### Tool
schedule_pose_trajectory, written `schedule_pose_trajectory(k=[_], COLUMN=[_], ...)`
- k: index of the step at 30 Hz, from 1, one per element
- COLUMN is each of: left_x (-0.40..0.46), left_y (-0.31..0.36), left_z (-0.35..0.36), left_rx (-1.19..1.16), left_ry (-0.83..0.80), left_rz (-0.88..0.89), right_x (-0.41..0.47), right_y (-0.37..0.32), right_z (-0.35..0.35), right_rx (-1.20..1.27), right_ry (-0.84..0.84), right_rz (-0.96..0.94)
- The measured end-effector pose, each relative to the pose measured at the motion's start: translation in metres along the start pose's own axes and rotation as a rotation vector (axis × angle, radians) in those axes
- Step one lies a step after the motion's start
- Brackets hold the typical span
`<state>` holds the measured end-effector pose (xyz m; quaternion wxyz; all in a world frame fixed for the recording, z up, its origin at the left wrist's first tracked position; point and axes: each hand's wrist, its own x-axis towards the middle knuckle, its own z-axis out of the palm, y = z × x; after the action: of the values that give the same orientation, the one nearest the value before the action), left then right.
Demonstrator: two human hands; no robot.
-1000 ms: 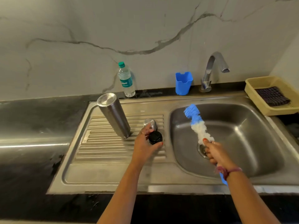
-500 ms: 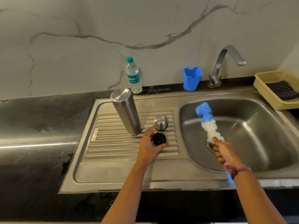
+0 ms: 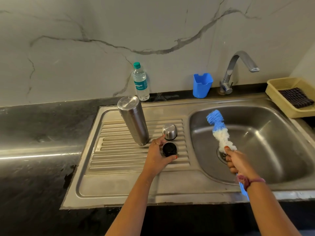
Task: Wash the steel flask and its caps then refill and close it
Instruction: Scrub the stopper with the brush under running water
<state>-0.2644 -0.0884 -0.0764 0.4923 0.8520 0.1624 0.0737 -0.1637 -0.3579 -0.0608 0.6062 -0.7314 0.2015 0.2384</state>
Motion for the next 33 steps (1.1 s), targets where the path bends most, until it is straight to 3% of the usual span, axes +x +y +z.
schedule_pose_trajectory(k=[7,23,33], left_x=[0.022,0.095,0.104], left_y=[0.03,0.073,0.063], left_z=[-0.008,-0.012,-0.006], left_rx=[0.0,0.4,0.467], left_ry=[0.04,-0.261,-0.288], left_rz=[0.033,-0.152,-0.186], right_x=[0.003,0.008,0.007], right_y=[-0.001,0.001,0.002], right_z=[-0.002,-0.008,-0.011], right_rx=[0.02,0.028,0.042], right_ry=[0.011,0.024,0.027], right_rz=[0.012,0.012,0.008])
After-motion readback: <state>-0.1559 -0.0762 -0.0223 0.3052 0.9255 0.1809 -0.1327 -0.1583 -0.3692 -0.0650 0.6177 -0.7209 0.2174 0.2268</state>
